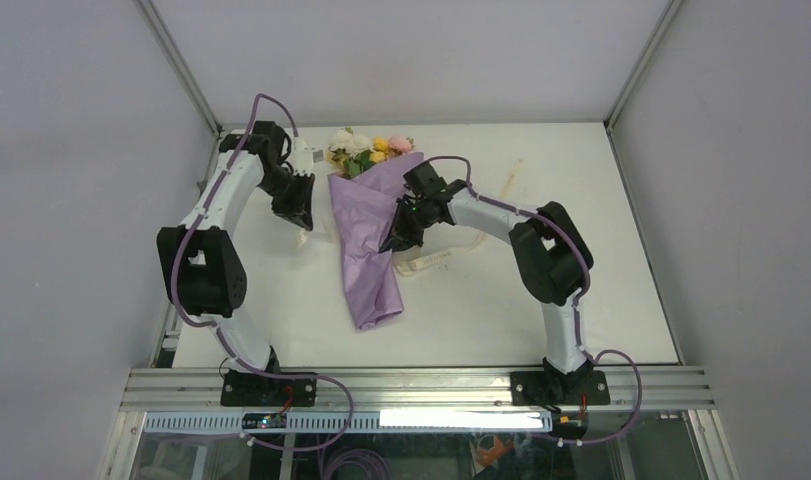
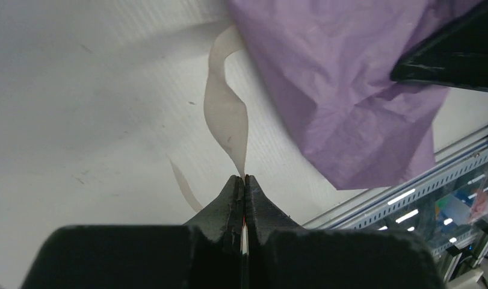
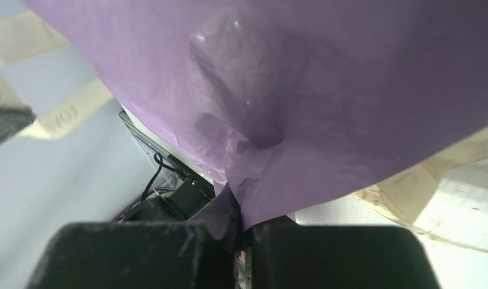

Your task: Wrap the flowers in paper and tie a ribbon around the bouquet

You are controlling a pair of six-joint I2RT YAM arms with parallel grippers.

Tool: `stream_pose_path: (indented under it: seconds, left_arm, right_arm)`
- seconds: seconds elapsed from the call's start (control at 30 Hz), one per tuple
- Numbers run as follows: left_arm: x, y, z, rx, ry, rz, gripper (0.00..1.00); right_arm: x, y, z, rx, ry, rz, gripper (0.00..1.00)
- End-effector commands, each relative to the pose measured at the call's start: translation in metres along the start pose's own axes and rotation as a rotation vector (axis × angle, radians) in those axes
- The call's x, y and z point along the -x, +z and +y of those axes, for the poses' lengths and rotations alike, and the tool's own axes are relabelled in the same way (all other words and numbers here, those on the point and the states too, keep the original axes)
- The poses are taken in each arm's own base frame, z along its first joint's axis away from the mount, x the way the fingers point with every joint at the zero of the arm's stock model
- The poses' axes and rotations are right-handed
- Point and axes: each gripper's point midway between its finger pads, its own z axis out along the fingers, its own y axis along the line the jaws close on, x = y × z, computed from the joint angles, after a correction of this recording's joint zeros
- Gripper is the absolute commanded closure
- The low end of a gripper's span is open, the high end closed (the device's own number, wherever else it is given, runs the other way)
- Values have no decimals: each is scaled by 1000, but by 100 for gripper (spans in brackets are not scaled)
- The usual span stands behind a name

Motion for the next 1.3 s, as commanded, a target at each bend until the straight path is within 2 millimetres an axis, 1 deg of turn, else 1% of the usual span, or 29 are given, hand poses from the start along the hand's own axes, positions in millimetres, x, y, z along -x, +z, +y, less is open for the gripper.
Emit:
stream_pose_path:
  seconds: [0.0,0.07,0.17,0.23,0.27,0.37,0.43,0.5,0.57,0.63,0.73,0.8,0.9,0.93,1.0,1.03,1.07,1.1,1.13,1.17,1.2,1.23,1.27]
  left_arm:
    - [6,-22,-67,-156,108,-114,100]
    - [5,-4,-85,-207,76,-83,100]
    - [2,22,-116,-278,74,-15,100]
    - [6,39,-126,-290,70,8,100]
    - [8,51,-126,-288,49,24,100]
    - [21,74,-122,-275,29,47,100]
    - [22,91,-118,-243,-11,87,100]
    - [18,106,-113,-207,-22,125,100]
    - [12,116,-105,-171,-27,161,100]
    - [6,122,-97,-133,-23,187,100]
    - [0,127,-86,-83,-16,207,100]
    - [-2,132,-82,-72,-18,220,100]
    - [-5,135,-81,-69,-22,233,100]
    - [-5,135,-81,-68,-22,234,100]
    - [-6,136,-81,-70,-22,238,100]
    - [-5,136,-81,-71,-22,236,100]
    - [-6,136,-81,-72,-22,236,100]
    - [-5,135,-81,-73,-21,232,100]
    - [-4,135,-82,-75,-20,229,100]
    - [-3,135,-82,-77,-20,227,100]
    - [-3,134,-82,-77,-19,226,100]
    - [-3,135,-82,-77,-21,226,100]
    - [-3,135,-83,-78,-22,227,100]
  right_arm:
    - [3,12,32,70,-12,-79,100]
    - [-1,24,20,34,-1,-77,100]
    - [-2,32,5,9,31,-86,100]
    - [-6,37,-3,-6,42,-73,100]
    - [-7,39,-7,-13,46,-68,100]
    - [-10,40,-11,-25,50,-68,99]
    - [-11,37,-9,-23,50,-76,92]
    - [-11,31,-5,-20,48,-85,81]
    - [-13,20,-2,-27,39,-101,73]
    - [-15,4,5,-31,16,-120,65]
    - [-23,-26,12,-43,-16,-139,55]
    - [-31,-47,16,-48,-40,-140,52]
    - [-38,-82,7,-99,-54,-156,51]
    - [-37,-97,1,-115,-54,-177,50]
    - [-27,-126,-13,-144,-75,-229,49]
    - [-17,-140,-20,-147,-113,-261,48]
    - [-6,-150,-27,-149,-202,-289,47]
    - [8,-157,-31,-148,-329,-314,46]
    - [18,-159,-36,-157,-476,-324,45]
    - [26,-155,-40,-162,-650,-321,44]
    - [28,-147,-40,-141,-824,-299,42]
    - [27,-138,-39,-106,-1012,-269,40]
    - [21,-127,-39,-61,-1187,-220,37]
